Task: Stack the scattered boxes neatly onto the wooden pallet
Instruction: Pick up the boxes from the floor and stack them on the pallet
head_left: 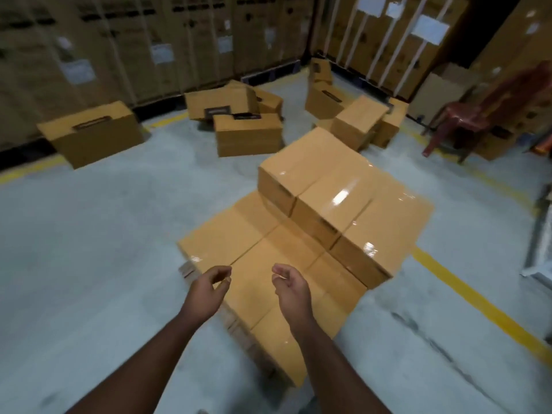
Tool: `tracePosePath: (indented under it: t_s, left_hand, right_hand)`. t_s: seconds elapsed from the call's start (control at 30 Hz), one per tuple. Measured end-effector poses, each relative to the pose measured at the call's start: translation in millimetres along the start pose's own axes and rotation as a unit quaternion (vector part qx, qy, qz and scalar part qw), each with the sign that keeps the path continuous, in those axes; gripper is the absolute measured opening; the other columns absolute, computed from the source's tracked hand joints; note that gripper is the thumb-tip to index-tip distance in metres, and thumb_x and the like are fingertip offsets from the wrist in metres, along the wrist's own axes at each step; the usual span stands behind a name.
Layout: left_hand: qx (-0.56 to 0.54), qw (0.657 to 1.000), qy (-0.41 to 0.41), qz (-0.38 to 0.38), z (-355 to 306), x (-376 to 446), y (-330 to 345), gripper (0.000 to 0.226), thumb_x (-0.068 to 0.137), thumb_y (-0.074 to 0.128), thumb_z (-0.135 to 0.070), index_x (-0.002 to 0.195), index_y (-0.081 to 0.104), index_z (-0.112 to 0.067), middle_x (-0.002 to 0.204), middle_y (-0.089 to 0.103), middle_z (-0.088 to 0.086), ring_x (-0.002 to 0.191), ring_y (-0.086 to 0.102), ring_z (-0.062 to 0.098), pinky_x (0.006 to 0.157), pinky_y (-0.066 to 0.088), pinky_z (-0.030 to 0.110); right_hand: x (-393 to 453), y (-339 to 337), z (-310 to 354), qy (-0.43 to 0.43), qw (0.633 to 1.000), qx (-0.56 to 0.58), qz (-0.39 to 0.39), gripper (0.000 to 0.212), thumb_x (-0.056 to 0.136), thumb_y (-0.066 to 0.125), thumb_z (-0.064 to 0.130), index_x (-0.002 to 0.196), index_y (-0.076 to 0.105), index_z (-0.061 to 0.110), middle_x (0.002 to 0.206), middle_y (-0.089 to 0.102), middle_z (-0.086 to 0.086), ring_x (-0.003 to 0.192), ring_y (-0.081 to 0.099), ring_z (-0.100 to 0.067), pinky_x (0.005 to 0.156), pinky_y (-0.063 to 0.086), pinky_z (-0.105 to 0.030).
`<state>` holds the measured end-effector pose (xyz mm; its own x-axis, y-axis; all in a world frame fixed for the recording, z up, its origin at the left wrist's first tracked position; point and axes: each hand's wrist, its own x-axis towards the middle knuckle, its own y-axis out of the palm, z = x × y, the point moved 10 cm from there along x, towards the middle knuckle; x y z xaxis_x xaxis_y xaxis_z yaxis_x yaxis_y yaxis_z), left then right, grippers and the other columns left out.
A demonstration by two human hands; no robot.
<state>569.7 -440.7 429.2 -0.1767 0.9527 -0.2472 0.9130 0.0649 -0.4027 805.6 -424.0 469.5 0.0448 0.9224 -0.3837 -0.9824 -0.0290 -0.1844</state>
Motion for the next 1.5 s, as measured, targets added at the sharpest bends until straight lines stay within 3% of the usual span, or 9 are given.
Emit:
tracePosePath:
  t_s: [0.17, 0.37, 0.47, 0.57, 0.77, 0.97, 1.13, 1.3, 1.5]
  left_hand:
    - [-0.04, 0.991, -0.041, -0.118, 50, -54, -153, 0.018, 0.098, 0.068, -0.017, 0.107, 0.073, -0.033, 0.104, 0.077, -0.014, 0.101, 0.07, -0.001, 0.093, 0.054, 0.026]
    - [-0.065, 0.972, -0.08, -0.213, 85, -60, -270, 0.015, 0.096, 0.07, -0.017, 0.105, 0.075, -0.027, 0.099, 0.077, -0.012, 0.098, 0.071, 0.002, 0.09, 0.053, 0.026]
    - [-0.07, 0.97, -0.086, -0.217, 96, -37, -310, 0.015, 0.096, 0.069, -0.016, 0.107, 0.075, -0.024, 0.099, 0.078, -0.008, 0.098, 0.072, 0.008, 0.092, 0.055, 0.031]
    - [-0.014, 0.981, -0.05, -0.186, 100, 7, -349, 0.017, 0.099, 0.066, -0.016, 0.112, 0.074, -0.021, 0.102, 0.078, -0.007, 0.101, 0.072, 0.009, 0.094, 0.056, 0.033]
    - [-0.02, 0.982, -0.033, -0.185, 100, 120, -443, 0.02, 0.1, 0.063, -0.013, 0.11, 0.071, -0.028, 0.106, 0.076, -0.009, 0.104, 0.07, 0.003, 0.096, 0.054, 0.026]
    - [-0.045, 0.971, -0.058, -0.229, 116, 202, -574, 0.022, 0.101, 0.062, -0.013, 0.12, 0.072, -0.018, 0.112, 0.075, -0.008, 0.109, 0.069, 0.008, 0.1, 0.052, 0.028]
    - [-0.078, 0.96, -0.087, -0.256, 166, 279, -675, 0.021, 0.1, 0.063, -0.012, 0.118, 0.073, -0.014, 0.11, 0.077, -0.003, 0.108, 0.07, 0.012, 0.1, 0.053, 0.031]
    - [-0.077, 0.96, -0.105, -0.247, 237, 375, -782, 0.019, 0.099, 0.068, -0.02, 0.117, 0.073, -0.017, 0.102, 0.076, -0.004, 0.101, 0.07, 0.013, 0.084, 0.05, 0.021]
    - [-0.092, 0.967, -0.13, -0.201, 272, 490, -918, 0.019, 0.099, 0.067, -0.013, 0.117, 0.073, -0.012, 0.103, 0.076, 0.003, 0.102, 0.071, 0.016, 0.093, 0.052, 0.028]
  right_hand:
    - [-38, 136, 40, -0.004, 0.996, -0.022, 0.091, 0.025, 0.101, 0.06, 0.004, 0.119, 0.072, 0.016, 0.12, 0.073, 0.003, 0.112, 0.066, -0.014, 0.107, 0.053, -0.046]
    - [-29, 249, 81, -0.028, 0.99, -0.024, 0.137, 0.023, 0.102, 0.062, 0.004, 0.122, 0.071, 0.007, 0.124, 0.073, -0.005, 0.119, 0.066, -0.022, 0.108, 0.052, -0.047]
    - [-7, 307, 93, -0.023, 0.987, 0.01, 0.159, 0.02, 0.102, 0.06, 0.003, 0.116, 0.072, 0.011, 0.121, 0.073, -0.006, 0.103, 0.069, -0.016, 0.093, 0.057, -0.038]
    - [26, 365, 102, 0.008, 0.984, 0.042, 0.172, 0.025, 0.099, 0.061, 0.001, 0.107, 0.071, 0.022, 0.115, 0.074, 0.002, 0.096, 0.067, -0.009, 0.077, 0.051, -0.029]
    - [108, 470, 158, 0.004, 0.982, 0.032, 0.188, 0.025, 0.098, 0.06, 0.003, 0.105, 0.071, 0.025, 0.111, 0.075, 0.007, 0.1, 0.068, -0.013, 0.08, 0.051, -0.03]
    - [172, 610, 242, -0.006, 0.973, -0.004, 0.231, 0.025, 0.097, 0.059, 0.004, 0.108, 0.071, 0.023, 0.114, 0.076, 0.003, 0.101, 0.068, -0.015, 0.084, 0.053, -0.032]
    - [229, 735, 295, -0.011, 0.966, -0.02, 0.259, 0.023, 0.099, 0.058, 0.007, 0.113, 0.071, 0.021, 0.116, 0.076, 0.003, 0.1, 0.07, -0.014, 0.092, 0.056, -0.036]
    - [296, 874, 320, 0.017, 0.97, 0.0, 0.243, 0.018, 0.101, 0.062, 0.014, 0.114, 0.072, 0.018, 0.113, 0.076, 0.002, 0.104, 0.072, -0.017, 0.089, 0.058, -0.036]
    - [359, 1001, 346, 0.05, 0.986, 0.004, 0.16, 0.014, 0.099, 0.065, 0.013, 0.108, 0.074, 0.019, 0.106, 0.076, 0.001, 0.1, 0.072, -0.019, 0.086, 0.058, -0.036]
